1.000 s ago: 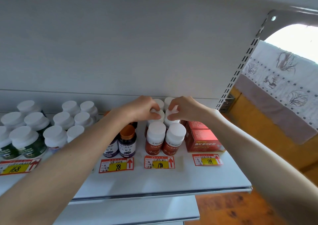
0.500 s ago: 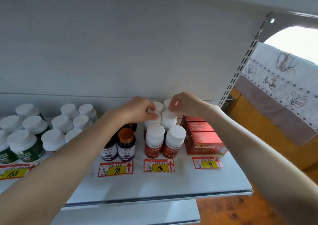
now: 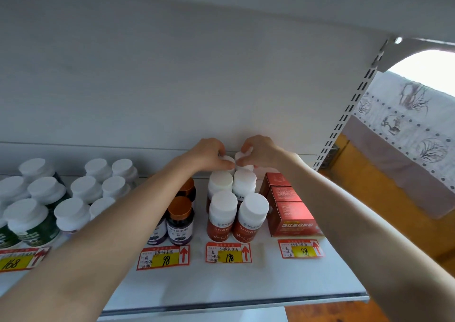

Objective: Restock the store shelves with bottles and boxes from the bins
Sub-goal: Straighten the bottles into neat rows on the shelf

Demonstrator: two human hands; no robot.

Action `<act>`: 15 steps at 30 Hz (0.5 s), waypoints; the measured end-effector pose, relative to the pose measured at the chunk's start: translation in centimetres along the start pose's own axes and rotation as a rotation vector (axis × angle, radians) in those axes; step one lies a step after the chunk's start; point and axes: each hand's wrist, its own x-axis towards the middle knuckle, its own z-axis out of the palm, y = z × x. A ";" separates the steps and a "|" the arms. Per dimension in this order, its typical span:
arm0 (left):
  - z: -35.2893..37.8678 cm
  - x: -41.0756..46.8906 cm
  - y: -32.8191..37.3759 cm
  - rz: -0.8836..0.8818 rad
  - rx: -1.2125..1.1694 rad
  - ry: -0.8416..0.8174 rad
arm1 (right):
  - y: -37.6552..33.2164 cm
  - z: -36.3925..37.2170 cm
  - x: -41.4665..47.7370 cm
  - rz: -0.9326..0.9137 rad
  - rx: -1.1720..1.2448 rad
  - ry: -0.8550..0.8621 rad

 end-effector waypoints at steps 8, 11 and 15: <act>-0.3 0.1 -0.4 0.014 0.031 0.018 | -0.1 0.2 -0.2 -0.036 0.034 0.055; -0.5 0.0 -0.7 0.005 0.033 0.008 | -0.3 0.2 -0.4 -0.038 0.042 0.047; -0.4 0.0 -1.0 -0.007 0.018 0.017 | -0.4 0.6 -0.9 -0.028 0.089 0.011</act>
